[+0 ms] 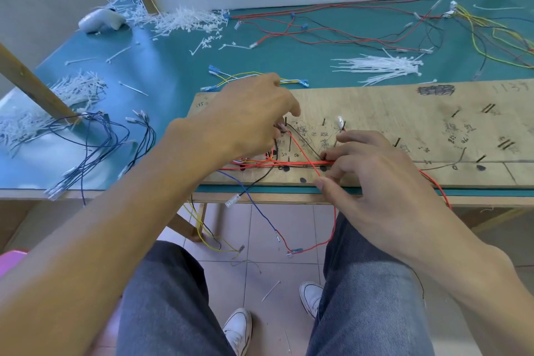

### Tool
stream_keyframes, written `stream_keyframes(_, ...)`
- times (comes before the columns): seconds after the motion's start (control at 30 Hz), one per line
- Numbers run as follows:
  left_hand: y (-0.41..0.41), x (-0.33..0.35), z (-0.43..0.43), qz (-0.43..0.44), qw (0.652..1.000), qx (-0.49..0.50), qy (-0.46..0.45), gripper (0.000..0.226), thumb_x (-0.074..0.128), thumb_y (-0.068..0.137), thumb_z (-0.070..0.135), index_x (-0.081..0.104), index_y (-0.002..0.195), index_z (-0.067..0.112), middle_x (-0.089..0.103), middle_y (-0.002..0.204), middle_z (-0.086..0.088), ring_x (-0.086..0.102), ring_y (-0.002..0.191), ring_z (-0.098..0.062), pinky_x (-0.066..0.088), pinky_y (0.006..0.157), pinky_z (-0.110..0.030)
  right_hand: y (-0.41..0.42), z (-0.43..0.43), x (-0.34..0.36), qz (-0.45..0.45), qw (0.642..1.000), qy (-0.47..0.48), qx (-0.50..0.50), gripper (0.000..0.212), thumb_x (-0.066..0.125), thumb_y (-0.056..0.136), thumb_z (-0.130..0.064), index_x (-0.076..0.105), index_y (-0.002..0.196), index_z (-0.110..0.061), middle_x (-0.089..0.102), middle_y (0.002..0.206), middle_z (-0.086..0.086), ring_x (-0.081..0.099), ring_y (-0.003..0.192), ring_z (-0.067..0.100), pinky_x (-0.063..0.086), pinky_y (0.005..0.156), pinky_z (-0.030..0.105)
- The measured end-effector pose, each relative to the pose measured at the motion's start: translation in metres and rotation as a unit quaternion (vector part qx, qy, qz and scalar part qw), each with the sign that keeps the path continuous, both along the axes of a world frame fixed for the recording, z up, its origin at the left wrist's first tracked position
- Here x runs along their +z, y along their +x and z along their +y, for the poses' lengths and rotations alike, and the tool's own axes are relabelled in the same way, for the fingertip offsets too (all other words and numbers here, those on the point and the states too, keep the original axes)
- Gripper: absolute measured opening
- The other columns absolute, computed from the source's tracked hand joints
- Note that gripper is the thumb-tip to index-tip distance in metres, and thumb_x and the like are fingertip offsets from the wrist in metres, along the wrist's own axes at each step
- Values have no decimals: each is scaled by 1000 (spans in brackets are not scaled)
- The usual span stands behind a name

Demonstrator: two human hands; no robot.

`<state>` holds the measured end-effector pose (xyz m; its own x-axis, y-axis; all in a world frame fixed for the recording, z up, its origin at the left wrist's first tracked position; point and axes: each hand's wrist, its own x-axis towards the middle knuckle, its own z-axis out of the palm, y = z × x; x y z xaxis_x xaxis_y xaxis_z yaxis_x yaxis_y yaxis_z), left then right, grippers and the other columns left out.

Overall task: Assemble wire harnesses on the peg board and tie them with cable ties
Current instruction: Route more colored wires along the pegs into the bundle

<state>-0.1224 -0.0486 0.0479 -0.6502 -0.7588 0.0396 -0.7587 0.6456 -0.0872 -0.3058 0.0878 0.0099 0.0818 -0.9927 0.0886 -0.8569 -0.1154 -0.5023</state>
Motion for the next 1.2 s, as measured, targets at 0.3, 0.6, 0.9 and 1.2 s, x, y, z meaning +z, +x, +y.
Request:
stream_keyframes(0.3, -12, -11, 41, -22, 985, -92, -148, 19, 65, 93, 35, 75, 109, 32, 64, 104, 12, 51, 115, -16, 48, 76, -34, 0, 2, 11, 10, 1000, 28, 7, 25, 64, 94, -40, 61, 70, -34, 63, 128, -24, 31, 143, 6, 34, 113, 48)
stream_keyframes(0.6, -6, -33, 69, 35, 994, -97, -48, 27, 46, 104, 22, 60, 128, 24, 63, 129, 10, 52, 126, -18, 52, 98, -39, -15, 7, 4, 29, 999, -31, -30, 20, 61, 98, -36, 65, 85, -21, 50, 95, -10, 36, 101, 14, 32, 79, 31)
stream_keyframes(0.9, -6, -35, 90, 15, 994, -102, -48, 46, 63, 88, 15, 65, 134, 15, 71, 131, 0, 64, 122, -26, 54, 100, -42, -30, 8, -1, 2, 1000, 16, -17, 13, 52, 102, -36, 58, 94, -29, 65, 65, -5, 61, 72, 17, 51, 72, 42)
stream_keyframes(1.2, -12, -44, 103, -15, 997, -56, -40, 67, 75, 78, 18, 62, 143, 8, 68, 138, -6, 61, 133, -25, 47, 113, -39, -69, 24, 11, -313, 936, 160, 0, 9, 66, 101, -27, 71, 107, -31, 56, 61, 4, 39, 35, 18, 32, 47, 22)
